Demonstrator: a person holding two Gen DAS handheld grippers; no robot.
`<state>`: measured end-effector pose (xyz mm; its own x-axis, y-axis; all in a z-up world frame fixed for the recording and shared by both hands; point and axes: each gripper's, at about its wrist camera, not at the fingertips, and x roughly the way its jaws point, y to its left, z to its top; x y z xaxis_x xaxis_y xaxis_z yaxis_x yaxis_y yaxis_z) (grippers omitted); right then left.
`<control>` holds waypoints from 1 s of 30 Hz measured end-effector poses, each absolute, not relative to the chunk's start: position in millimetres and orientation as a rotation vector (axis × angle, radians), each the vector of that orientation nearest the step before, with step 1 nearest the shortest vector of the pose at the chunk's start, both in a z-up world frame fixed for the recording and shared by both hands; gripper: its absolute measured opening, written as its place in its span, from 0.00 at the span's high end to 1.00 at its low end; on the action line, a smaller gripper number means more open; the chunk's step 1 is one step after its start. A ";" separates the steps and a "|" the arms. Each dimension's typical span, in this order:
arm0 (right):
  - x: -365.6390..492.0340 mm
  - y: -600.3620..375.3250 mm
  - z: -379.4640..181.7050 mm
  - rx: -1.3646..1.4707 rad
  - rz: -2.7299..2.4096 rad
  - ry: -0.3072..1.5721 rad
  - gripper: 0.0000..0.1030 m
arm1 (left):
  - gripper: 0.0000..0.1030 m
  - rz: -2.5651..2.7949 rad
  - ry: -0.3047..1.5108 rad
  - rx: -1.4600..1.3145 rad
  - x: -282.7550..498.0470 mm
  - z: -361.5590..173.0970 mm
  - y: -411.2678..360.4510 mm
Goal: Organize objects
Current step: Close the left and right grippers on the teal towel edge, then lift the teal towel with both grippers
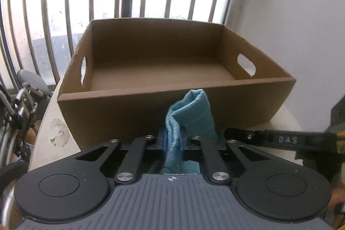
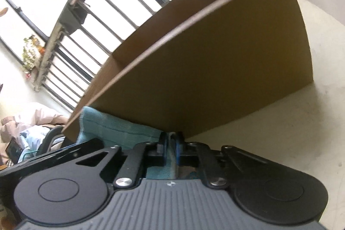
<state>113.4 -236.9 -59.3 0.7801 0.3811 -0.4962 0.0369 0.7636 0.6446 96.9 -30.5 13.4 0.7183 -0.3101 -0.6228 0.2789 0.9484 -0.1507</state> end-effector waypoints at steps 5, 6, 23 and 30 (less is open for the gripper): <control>95.7 -226.2 -38.9 0.593 0.216 0.588 0.93 | 0.93 -0.324 0.687 -0.082 87.9 15.7 -26.7; 92.2 -223.7 -35.1 0.577 0.218 0.575 0.93 | 0.93 -0.324 0.682 -0.088 85.1 17.0 -25.6; 95.0 -209.9 -22.6 0.490 0.262 0.648 0.56 | 0.66 -0.295 0.718 -0.204 63.7 8.8 0.2; 98.0 -263.0 -29.5 0.710 0.271 0.690 0.14 | 0.34 -0.330 0.651 -0.183 70.9 14.2 4.6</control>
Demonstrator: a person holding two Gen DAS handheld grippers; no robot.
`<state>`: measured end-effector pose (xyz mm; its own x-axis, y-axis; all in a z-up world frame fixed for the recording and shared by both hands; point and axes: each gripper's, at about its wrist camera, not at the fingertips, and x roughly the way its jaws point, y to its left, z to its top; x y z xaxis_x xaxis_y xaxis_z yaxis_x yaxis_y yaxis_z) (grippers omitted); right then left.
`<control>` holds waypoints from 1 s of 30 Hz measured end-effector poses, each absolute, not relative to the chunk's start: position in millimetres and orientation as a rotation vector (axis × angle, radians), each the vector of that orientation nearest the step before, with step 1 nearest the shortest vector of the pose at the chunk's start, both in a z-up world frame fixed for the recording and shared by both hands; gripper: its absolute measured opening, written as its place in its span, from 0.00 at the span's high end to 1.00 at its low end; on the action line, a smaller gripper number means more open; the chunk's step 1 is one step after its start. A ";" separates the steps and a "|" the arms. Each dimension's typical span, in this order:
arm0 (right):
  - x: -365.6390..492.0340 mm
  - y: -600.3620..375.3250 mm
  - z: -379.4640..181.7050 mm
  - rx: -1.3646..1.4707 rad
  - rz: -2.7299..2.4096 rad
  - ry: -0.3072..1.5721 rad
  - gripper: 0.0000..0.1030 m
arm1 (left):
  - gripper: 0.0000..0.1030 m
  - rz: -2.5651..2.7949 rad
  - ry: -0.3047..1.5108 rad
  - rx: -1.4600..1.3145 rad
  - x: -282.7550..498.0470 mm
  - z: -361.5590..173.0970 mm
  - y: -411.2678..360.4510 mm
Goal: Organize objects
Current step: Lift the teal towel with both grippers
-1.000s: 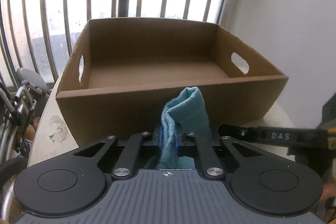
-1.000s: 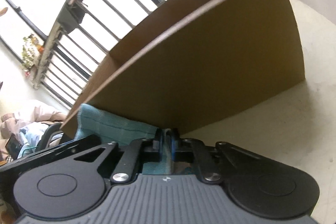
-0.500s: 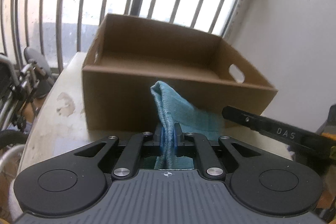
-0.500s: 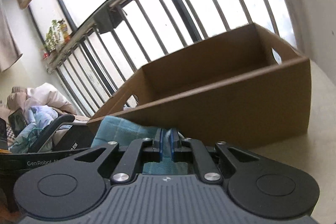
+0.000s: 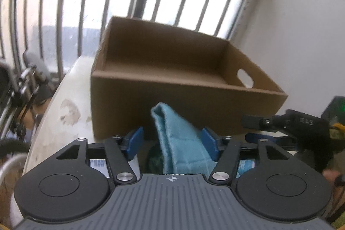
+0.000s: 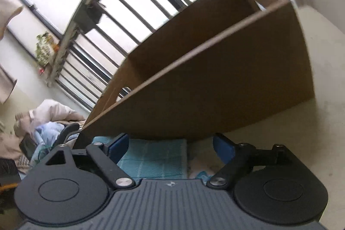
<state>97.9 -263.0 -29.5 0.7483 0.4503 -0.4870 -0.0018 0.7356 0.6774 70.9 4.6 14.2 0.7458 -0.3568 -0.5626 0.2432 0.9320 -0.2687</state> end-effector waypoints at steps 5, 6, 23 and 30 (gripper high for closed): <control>95.1 -264.7 -20.0 0.575 0.161 0.708 0.03 | 0.19 -0.328 0.616 -0.155 72.8 12.7 0.7; 91.8 -258.6 -15.8 0.529 0.140 0.690 0.00 | 0.19 -0.324 0.623 -0.144 73.9 11.7 -1.2; 63.4 -211.5 6.6 0.199 0.124 0.479 0.00 | 0.14 -0.354 0.597 -0.162 66.4 11.2 -3.8; 89.6 -229.2 -12.6 0.459 0.216 0.592 0.00 | 0.14 -0.394 0.613 -0.209 71.9 8.2 -0.9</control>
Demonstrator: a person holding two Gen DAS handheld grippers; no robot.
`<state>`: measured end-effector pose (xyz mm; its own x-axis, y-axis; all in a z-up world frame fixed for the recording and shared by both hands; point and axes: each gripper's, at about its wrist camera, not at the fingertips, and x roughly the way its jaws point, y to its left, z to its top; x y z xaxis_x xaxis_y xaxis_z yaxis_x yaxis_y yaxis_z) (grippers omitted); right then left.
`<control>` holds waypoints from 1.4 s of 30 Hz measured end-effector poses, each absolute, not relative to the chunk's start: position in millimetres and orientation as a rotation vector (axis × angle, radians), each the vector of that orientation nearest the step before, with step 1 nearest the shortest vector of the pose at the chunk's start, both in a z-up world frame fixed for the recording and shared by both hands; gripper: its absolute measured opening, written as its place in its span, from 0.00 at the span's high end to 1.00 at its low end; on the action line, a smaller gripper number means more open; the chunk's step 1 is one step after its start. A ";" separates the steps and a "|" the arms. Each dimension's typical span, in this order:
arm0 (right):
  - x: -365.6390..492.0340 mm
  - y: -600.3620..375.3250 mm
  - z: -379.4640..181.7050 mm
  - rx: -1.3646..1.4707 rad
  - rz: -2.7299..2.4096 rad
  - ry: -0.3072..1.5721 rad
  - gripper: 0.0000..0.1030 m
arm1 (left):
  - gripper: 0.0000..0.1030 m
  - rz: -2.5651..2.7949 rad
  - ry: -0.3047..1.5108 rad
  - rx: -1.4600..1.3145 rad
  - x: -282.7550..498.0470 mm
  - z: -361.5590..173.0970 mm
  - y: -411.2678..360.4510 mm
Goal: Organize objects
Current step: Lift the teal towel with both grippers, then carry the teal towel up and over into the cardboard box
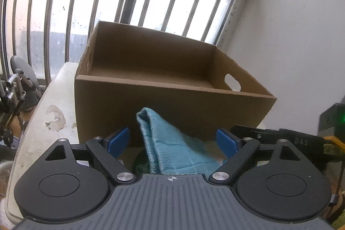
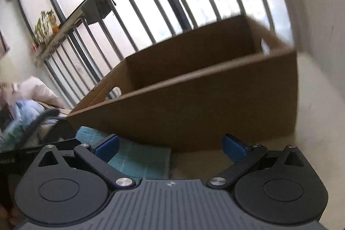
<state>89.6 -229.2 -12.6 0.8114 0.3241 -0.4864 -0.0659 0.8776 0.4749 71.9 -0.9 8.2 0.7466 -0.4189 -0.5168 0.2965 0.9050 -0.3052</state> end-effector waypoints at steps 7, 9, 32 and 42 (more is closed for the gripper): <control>114.4 -238.9 -42.5 0.611 0.296 0.721 0.07 | 0.20 -0.413 0.656 -0.221 85.2 5.4 -2.5; 121.7 -240.4 -50.2 0.651 0.319 0.753 0.11 | 0.23 -0.414 0.671 -0.221 88.8 4.1 -3.0; 138.9 -232.9 -57.4 0.630 0.366 0.733 0.82 | 0.80 -0.393 0.645 -0.243 96.8 0.6 4.8; 104.1 -220.2 -28.1 0.485 0.316 0.599 0.92 | 0.88 -0.401 0.576 -0.261 81.3 10.0 5.4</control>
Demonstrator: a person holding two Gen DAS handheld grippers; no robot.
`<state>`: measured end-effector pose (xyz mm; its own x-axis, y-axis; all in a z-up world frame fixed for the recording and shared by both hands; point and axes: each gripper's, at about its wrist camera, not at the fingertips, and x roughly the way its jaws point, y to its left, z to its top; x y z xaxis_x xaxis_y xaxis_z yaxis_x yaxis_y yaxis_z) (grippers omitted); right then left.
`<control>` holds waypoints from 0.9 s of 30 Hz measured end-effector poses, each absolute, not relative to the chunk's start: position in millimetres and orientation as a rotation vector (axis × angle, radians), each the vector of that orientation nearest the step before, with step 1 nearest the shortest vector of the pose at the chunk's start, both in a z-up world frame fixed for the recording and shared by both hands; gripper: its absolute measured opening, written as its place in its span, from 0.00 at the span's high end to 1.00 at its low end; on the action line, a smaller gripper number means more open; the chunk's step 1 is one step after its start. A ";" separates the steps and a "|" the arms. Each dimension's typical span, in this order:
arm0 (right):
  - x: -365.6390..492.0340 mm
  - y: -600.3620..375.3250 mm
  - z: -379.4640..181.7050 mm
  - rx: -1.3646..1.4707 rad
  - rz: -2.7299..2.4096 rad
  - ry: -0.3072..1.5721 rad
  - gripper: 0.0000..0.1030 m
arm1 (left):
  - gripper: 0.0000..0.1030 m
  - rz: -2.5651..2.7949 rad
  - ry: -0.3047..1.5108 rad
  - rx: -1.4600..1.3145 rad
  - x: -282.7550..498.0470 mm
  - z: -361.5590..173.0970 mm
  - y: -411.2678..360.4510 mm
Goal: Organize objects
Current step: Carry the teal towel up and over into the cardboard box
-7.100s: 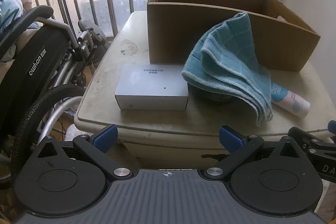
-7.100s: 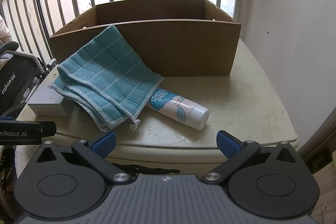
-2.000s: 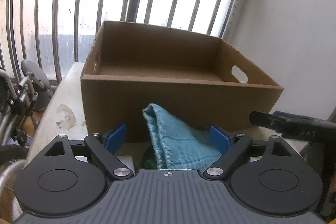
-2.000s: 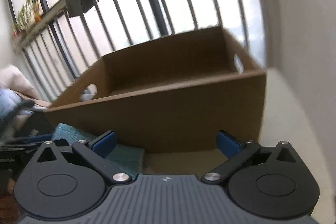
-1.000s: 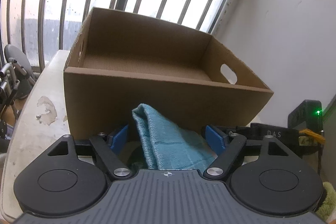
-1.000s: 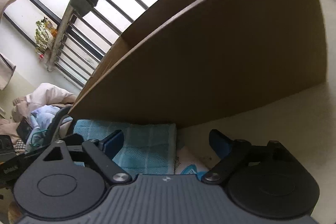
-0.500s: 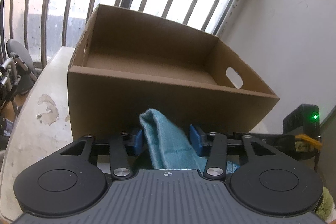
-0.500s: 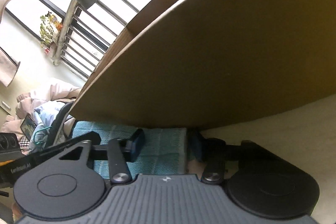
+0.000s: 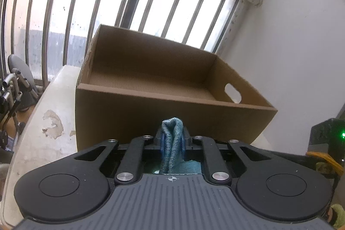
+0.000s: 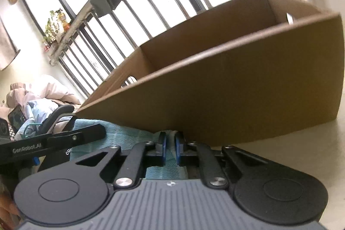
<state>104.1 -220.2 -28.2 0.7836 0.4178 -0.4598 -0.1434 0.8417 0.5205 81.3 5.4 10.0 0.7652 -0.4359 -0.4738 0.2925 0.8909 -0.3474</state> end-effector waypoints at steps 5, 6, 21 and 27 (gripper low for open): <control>84.4 -215.0 -13.7 0.437 0.307 0.539 0.93 | 0.88 -0.413 0.534 -0.273 69.7 22.7 6.1; 81.5 -213.2 -10.9 0.432 0.308 0.527 0.93 | 0.88 -0.417 0.525 -0.273 65.9 24.8 7.2; 58.3 -207.5 50.6 0.387 0.335 0.301 0.93 | 0.88 -0.482 0.406 -0.308 62.5 75.8 -3.1; 67.1 -212.9 77.2 0.389 0.337 0.233 0.93 | 0.88 -0.522 0.343 -0.302 74.1 101.6 -15.3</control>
